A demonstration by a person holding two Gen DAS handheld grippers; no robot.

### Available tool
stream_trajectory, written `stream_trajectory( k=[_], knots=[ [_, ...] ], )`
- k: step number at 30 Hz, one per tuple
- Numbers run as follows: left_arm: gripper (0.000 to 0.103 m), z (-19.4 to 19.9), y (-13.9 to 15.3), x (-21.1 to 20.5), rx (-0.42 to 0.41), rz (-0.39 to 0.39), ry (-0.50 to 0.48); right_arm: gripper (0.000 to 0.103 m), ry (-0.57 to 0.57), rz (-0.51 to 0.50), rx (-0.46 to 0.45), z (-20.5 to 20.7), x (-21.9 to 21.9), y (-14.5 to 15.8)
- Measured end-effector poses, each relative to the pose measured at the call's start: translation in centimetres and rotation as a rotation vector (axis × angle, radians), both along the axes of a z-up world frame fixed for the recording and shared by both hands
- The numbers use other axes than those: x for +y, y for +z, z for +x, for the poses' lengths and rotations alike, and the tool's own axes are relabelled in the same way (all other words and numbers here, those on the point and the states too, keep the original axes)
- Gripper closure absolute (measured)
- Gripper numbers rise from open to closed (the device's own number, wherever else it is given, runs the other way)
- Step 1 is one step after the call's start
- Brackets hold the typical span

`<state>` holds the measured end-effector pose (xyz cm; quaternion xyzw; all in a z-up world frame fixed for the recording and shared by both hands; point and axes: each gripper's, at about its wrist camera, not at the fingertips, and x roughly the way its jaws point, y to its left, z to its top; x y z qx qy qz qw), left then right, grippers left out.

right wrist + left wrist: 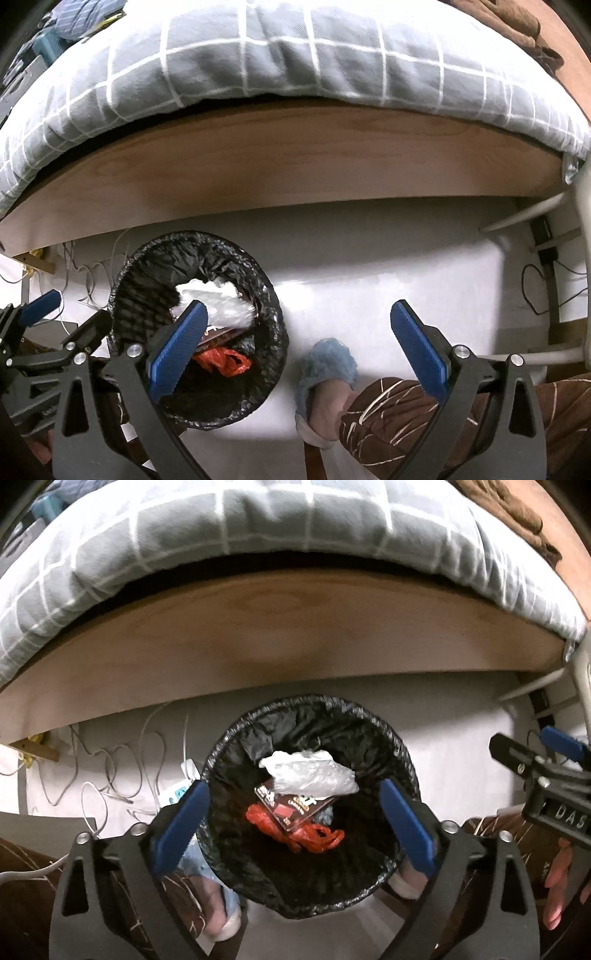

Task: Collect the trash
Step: 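Open the left tool to drop the bubble wrap into the bin, then raise both open tools back toward the yellow sachet and cotton-pad bag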

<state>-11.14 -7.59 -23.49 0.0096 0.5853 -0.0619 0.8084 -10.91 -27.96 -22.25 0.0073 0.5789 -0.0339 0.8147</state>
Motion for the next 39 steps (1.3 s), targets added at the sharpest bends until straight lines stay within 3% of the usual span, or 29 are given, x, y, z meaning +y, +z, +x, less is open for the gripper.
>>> stream_trajectory(
  k=[16,28,33,39],
  knots=[
    [0.006,1.6,6.3,3.1,-0.164,0.073,0.049,0.008,0.070,-0.014,-0.203,1.2,2.8,6.3],
    [0.006,2.5,11.9,5.0,-0.280,0.033,0.075,0.008,0.093,-0.016,-0.349,2.4,4.2,11.6],
    [0.006,3.6,13.6,5.7,-0.303,0.000,0.081,0.008,0.099,-0.004,-0.373,3.4,5.0,12.7],
    [0.006,4.8,15.5,6.4,-0.355,0.021,0.091,0.008,0.107,0.001,-0.400,4.8,6.1,13.9]
  ],
)
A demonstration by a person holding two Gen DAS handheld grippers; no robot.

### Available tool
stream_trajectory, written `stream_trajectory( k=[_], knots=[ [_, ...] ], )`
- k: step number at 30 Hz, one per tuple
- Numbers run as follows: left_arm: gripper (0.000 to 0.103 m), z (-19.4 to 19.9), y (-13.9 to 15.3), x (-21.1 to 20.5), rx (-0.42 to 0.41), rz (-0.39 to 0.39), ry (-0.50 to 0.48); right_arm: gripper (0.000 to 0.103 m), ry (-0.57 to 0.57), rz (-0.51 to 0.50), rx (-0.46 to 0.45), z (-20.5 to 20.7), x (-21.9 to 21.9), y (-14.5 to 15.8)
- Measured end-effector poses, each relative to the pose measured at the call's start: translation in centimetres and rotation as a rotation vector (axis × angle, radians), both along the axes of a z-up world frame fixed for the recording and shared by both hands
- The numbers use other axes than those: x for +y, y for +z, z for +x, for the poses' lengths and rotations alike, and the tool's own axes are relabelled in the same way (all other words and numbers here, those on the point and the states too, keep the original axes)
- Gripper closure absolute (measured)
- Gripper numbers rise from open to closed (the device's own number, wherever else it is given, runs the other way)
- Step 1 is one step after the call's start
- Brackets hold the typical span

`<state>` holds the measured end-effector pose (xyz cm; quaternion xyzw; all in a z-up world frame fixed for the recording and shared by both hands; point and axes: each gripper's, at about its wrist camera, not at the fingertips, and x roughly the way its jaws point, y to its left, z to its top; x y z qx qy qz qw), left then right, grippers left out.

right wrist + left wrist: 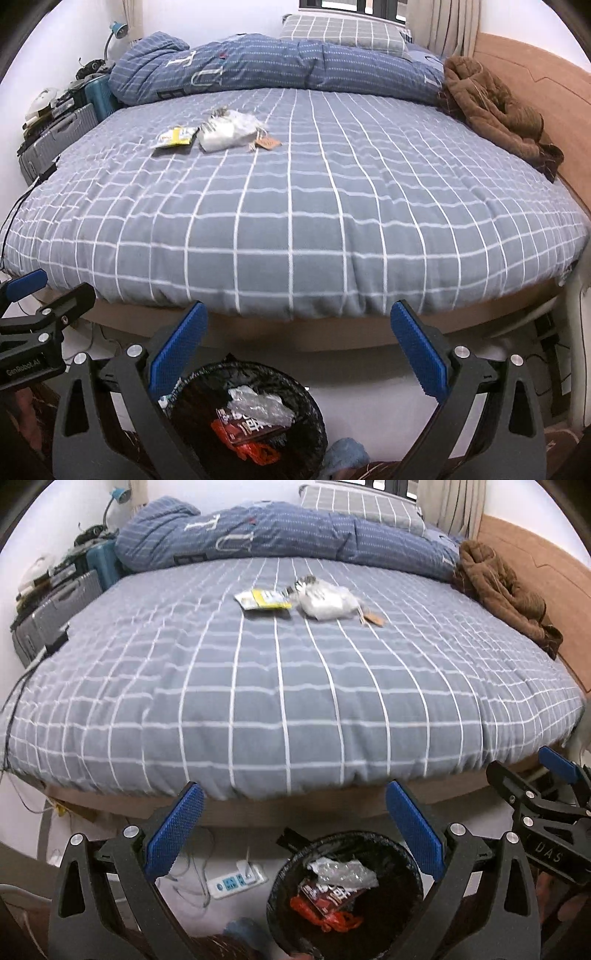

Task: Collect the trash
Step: 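Raise both open tools back toward the yellow sachet and cotton-pad bag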

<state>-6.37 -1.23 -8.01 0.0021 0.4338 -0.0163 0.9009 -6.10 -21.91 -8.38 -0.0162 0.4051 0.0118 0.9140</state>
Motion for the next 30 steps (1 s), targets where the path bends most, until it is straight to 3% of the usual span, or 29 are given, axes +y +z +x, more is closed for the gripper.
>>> stream_trajectory(
  k=[12,30],
  knots=[
    [0.006,4.0,2.4,2.2,-0.046,-0.022,0.043,0.008,0.036,-0.002,-0.054,3.7,1.9,3.4],
    [0.006,12.4,2.7,4.4,-0.061,0.019,0.080,0.008,0.075,0.031,-0.028,11.9,5.0,3.1]
  ],
)
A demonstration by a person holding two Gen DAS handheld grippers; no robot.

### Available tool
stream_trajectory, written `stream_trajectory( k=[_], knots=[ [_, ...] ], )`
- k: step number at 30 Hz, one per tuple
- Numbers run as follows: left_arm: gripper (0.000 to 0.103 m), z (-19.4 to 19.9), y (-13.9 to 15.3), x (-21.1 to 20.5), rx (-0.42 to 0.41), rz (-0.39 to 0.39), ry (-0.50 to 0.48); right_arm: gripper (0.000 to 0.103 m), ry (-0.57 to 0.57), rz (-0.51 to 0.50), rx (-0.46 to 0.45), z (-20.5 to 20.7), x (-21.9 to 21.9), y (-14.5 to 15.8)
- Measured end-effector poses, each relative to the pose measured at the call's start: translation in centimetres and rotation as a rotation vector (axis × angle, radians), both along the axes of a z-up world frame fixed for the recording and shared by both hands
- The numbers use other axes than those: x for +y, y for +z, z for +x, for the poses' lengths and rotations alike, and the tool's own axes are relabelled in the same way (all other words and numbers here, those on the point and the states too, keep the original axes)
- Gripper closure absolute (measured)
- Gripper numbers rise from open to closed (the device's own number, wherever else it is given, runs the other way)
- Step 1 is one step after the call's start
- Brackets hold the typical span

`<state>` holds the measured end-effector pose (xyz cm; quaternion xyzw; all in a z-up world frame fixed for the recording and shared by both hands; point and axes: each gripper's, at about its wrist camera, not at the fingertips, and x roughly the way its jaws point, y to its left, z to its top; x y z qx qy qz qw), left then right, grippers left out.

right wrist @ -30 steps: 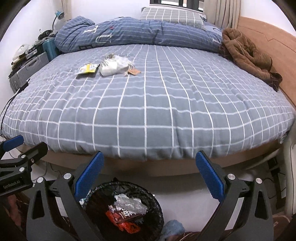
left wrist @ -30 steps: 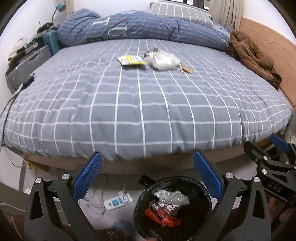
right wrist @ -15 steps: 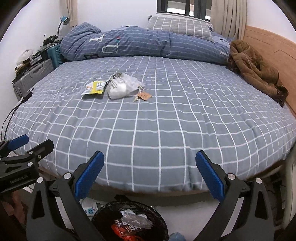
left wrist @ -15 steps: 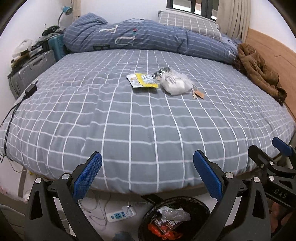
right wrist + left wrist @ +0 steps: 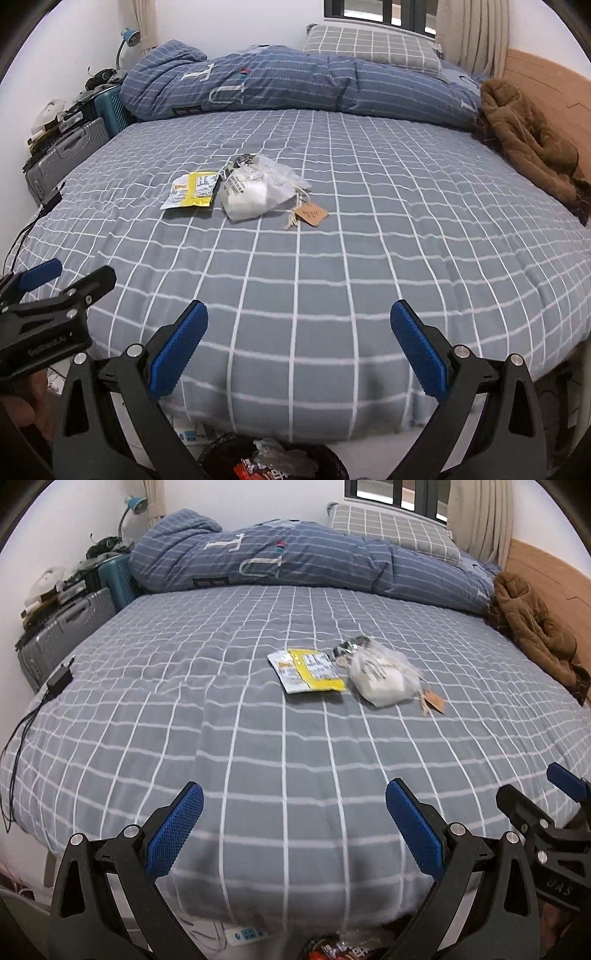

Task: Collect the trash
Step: 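Raise both open tools back toward the yellow sachet and cotton-pad bag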

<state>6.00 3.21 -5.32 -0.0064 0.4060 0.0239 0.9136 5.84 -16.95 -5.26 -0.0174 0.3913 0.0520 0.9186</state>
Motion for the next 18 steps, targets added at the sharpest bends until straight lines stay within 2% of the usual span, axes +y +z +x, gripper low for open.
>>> stream_trajectory(
  k=[9,18],
  knots=[
    [0.006,7.0,-1.0,2.0,0.028,-0.018,0.031,0.008,0.007,-0.024,0.011,6.7,0.1,-0.9],
    [0.006,13.8,-2.9,0.9,0.063,0.005,0.029,0.008,0.021,-0.047,0.009,12.6,0.1,-1.6]
  ],
)
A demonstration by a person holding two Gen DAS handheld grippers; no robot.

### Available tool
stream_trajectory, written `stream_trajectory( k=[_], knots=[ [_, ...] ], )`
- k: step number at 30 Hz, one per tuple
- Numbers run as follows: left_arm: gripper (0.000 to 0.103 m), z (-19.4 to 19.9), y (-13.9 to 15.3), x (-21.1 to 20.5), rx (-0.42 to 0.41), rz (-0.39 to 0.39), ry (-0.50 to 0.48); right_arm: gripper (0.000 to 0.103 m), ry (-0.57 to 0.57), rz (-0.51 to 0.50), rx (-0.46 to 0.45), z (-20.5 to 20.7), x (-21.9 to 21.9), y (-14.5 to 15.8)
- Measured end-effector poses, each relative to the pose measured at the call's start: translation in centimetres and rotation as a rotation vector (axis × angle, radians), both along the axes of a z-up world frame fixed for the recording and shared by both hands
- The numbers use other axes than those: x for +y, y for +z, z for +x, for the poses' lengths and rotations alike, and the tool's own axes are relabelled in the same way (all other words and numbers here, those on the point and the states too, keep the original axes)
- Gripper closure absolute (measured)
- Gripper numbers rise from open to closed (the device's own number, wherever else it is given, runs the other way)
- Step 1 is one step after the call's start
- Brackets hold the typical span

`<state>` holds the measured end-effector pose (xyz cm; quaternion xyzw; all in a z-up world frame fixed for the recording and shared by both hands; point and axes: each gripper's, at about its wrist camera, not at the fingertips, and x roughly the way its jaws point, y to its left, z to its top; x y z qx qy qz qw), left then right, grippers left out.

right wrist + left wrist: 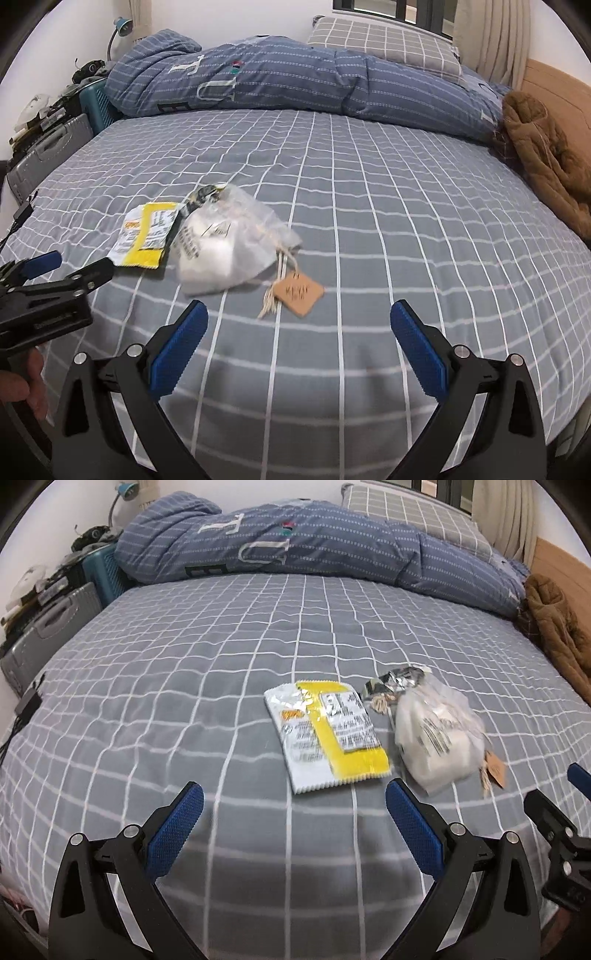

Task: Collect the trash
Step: 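Raise both open tools back toward the yellow sachet and cotton-pad bag, then grasp the yellow snack sachet with the left tool while the right tool grasps the cotton-pad bag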

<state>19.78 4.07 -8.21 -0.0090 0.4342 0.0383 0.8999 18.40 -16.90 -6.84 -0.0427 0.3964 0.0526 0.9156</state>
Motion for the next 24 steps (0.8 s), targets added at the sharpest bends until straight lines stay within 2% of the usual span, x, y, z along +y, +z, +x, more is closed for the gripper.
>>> stream_trajectory(
  k=[8,16,24],
  knots=[
    [0.006,5.1,-1.8,-1.1,0.033,-0.009,0.004,0.008,-0.003,-0.016,0.023,3.0,-0.7,-1.2],
    [0.008,7.7,-3.2,-1.6,0.053,0.012,0.017,0.008,-0.006,-0.011,0.034,4.2,-0.9,-1.7],
    [0.034,8.6,-3.9,-1.0,0.058,0.014,0.030,0.008,0.006,-0.004,0.030,5.2,-0.1,-1.6]
  ],
)
